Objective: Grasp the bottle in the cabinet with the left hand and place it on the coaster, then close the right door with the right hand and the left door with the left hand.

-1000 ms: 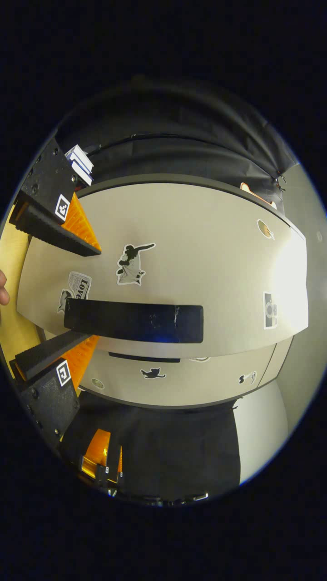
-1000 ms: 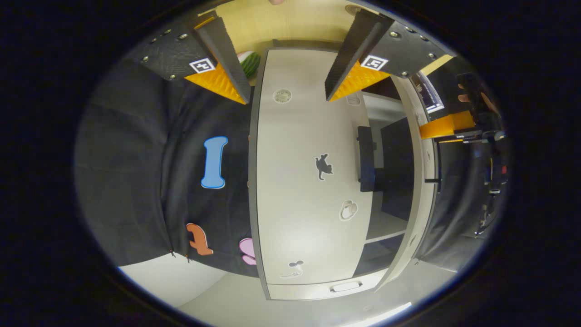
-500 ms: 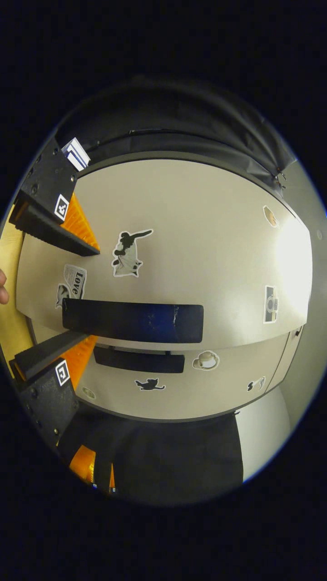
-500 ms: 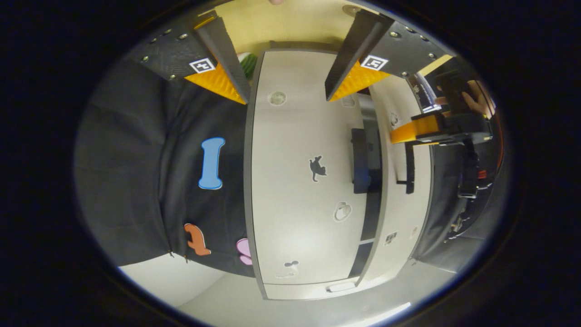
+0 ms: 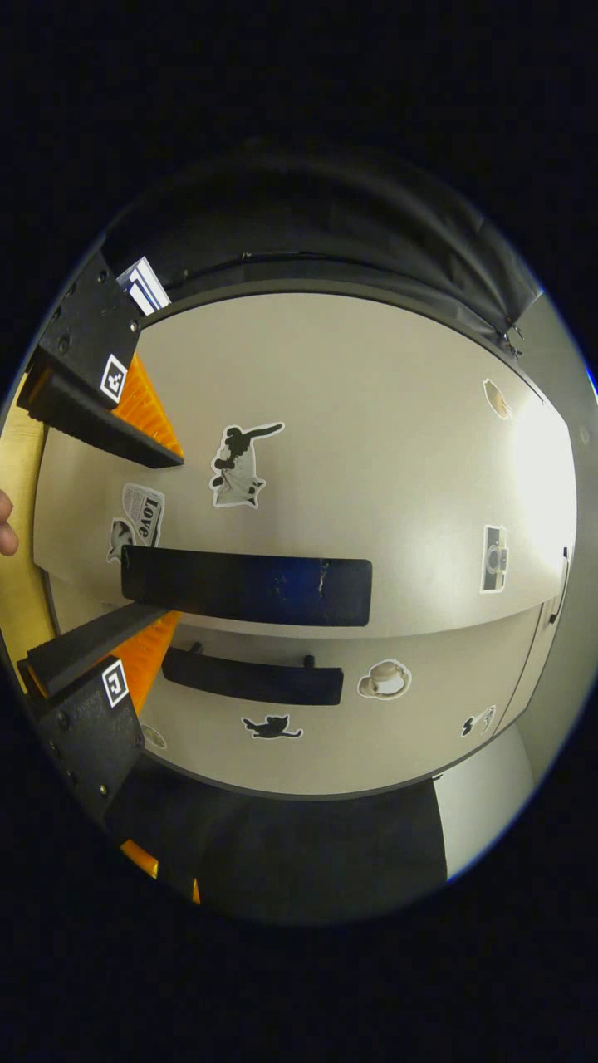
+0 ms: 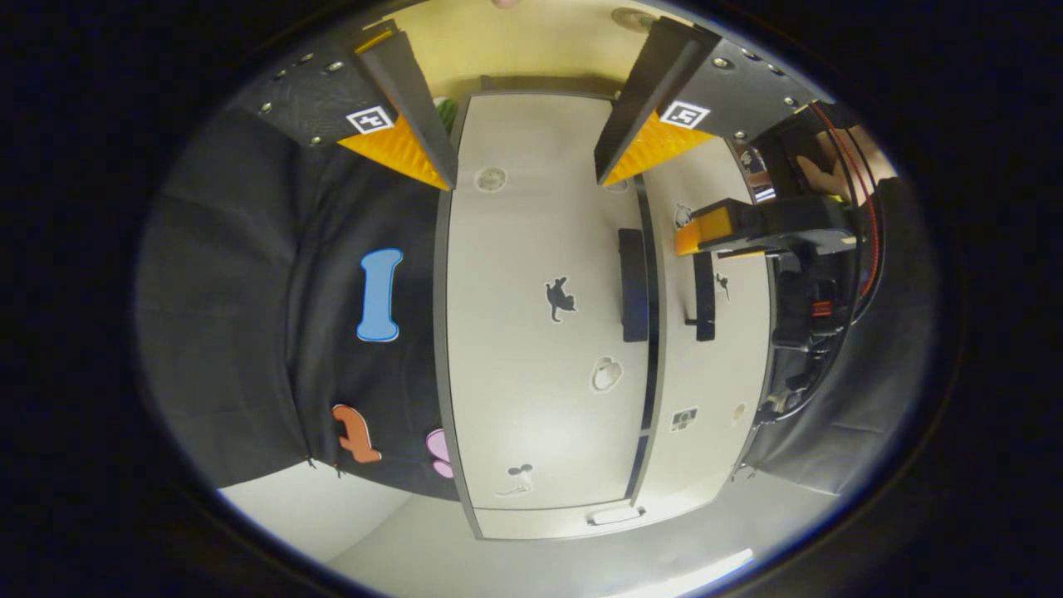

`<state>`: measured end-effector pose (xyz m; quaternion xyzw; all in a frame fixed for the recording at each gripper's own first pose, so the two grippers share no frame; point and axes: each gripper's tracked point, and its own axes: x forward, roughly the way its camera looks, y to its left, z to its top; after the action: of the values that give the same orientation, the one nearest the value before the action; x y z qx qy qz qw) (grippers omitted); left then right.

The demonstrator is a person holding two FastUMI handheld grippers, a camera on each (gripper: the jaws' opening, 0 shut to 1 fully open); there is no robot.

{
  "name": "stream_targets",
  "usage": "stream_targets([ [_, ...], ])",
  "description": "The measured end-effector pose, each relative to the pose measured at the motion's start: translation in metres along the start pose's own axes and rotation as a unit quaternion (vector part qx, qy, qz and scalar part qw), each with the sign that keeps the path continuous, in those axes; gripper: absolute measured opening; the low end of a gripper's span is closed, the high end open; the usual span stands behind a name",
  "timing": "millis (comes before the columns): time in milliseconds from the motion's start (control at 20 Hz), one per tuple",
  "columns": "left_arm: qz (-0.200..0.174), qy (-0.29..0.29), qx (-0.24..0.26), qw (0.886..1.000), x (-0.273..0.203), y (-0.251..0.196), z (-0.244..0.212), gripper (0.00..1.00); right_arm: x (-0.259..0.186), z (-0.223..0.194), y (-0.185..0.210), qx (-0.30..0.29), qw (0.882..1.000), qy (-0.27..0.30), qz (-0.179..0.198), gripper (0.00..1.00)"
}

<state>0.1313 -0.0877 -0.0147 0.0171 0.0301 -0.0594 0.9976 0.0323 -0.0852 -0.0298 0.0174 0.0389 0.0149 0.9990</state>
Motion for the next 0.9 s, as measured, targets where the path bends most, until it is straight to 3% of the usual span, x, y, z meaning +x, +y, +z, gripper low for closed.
stream_targets([
  [900, 0.023, -0.008, -0.003, 1.0, -0.178, 0.011, 0.031, 0.95, -0.041, 0.029, 0.038, 0.003, 1.0, -0.014, -0.006, 1.0],
])
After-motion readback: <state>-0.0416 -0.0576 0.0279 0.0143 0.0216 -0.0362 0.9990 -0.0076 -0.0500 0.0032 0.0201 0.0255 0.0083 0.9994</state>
